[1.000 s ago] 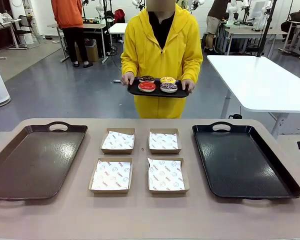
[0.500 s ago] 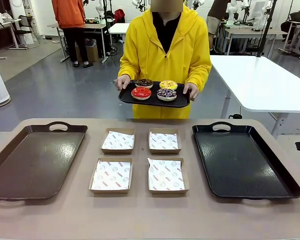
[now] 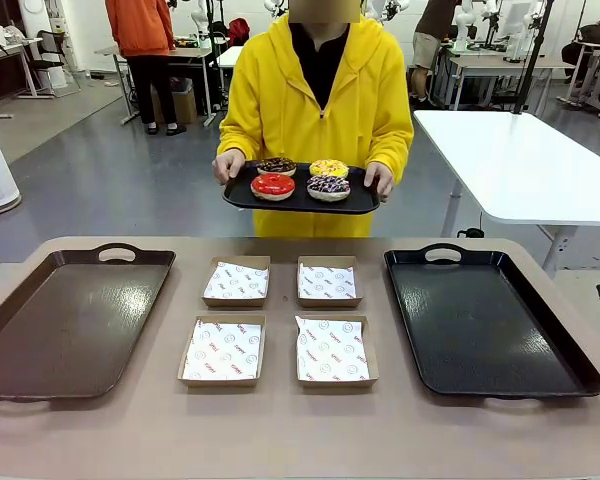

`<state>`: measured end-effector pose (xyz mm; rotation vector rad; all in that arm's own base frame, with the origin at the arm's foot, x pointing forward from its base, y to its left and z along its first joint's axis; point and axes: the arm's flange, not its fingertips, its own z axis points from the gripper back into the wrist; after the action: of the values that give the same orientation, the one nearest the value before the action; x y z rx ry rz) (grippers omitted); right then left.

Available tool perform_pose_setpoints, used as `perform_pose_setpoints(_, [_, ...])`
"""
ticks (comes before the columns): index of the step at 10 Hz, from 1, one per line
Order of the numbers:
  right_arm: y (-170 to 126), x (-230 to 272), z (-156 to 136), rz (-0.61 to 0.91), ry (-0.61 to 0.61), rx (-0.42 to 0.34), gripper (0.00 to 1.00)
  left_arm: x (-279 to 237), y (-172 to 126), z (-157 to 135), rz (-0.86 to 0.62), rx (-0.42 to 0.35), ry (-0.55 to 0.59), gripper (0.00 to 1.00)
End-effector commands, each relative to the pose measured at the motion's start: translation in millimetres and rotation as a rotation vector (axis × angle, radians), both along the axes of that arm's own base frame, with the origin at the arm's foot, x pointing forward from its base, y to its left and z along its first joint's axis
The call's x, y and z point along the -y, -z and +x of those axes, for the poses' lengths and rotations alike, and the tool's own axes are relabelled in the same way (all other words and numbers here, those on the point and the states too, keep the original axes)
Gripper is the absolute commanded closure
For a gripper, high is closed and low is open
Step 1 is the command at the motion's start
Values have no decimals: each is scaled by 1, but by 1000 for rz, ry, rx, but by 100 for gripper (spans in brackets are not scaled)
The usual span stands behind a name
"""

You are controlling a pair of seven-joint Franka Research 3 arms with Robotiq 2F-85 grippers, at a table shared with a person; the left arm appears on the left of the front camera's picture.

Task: Individually package the donuts and arrange them on the tray.
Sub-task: Pick up one Paper togo box.

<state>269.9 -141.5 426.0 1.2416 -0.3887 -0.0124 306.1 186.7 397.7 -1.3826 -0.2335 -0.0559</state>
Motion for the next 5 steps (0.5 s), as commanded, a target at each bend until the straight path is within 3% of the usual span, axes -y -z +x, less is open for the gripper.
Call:
perform_pose_setpoints(1, [0,1,0,19,-1,12,0,0,1,-2,-8,5,-5,0])
perform_pose_setpoints(5, [0,1,0,19,-1,12,0,0,1,-2,-8,5,-5,0])
